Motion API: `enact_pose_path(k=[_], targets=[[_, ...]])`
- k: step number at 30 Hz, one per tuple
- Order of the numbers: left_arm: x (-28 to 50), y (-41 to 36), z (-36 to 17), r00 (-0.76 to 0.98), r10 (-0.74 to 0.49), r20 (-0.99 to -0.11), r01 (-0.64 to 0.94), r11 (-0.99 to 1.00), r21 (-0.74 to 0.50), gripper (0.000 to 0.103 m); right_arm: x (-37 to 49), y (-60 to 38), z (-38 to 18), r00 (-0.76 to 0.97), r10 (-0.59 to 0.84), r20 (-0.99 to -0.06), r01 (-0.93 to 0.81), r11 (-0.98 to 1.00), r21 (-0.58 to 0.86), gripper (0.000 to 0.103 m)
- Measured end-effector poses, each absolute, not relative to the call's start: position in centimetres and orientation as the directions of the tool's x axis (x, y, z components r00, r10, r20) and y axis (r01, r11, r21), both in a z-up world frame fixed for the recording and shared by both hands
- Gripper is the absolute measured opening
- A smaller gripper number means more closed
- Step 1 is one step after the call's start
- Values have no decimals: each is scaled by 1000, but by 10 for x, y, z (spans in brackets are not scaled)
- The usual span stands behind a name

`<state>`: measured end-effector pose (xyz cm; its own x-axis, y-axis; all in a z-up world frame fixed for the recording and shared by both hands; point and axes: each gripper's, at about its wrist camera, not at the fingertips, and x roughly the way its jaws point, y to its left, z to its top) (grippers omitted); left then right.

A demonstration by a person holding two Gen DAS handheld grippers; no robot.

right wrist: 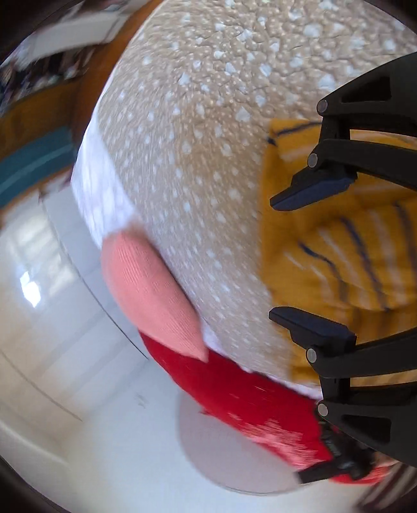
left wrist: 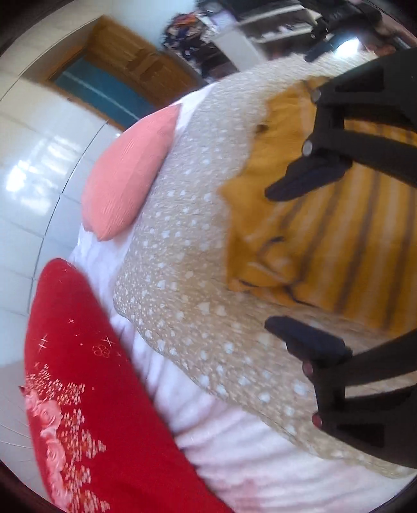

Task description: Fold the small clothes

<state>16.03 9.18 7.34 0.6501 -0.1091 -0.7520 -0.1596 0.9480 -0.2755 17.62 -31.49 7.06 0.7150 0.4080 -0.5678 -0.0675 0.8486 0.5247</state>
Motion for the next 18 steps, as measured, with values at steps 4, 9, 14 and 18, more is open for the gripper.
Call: enact_pose_path(k=[4, 9, 14, 18], targets=[[145, 86, 40, 569, -74, -819, -164, 966, -202, 84, 156, -285, 43, 591, 478, -649, -155, 858, 490, 56], [145, 108, 20, 499, 89, -862, -233, 972, -35, 82, 168, -305, 8, 546, 261, -796, -25, 955, 296, 0], [113, 129, 50, 534, 254, -807, -302, 948, 99, 82, 145, -318, 43, 603, 12, -797, 105, 990, 95, 21], [76, 144, 64, 581, 173, -795, -302, 953, -14, 82, 116, -308, 76, 668, 122, -734, 21, 983, 182, 26]])
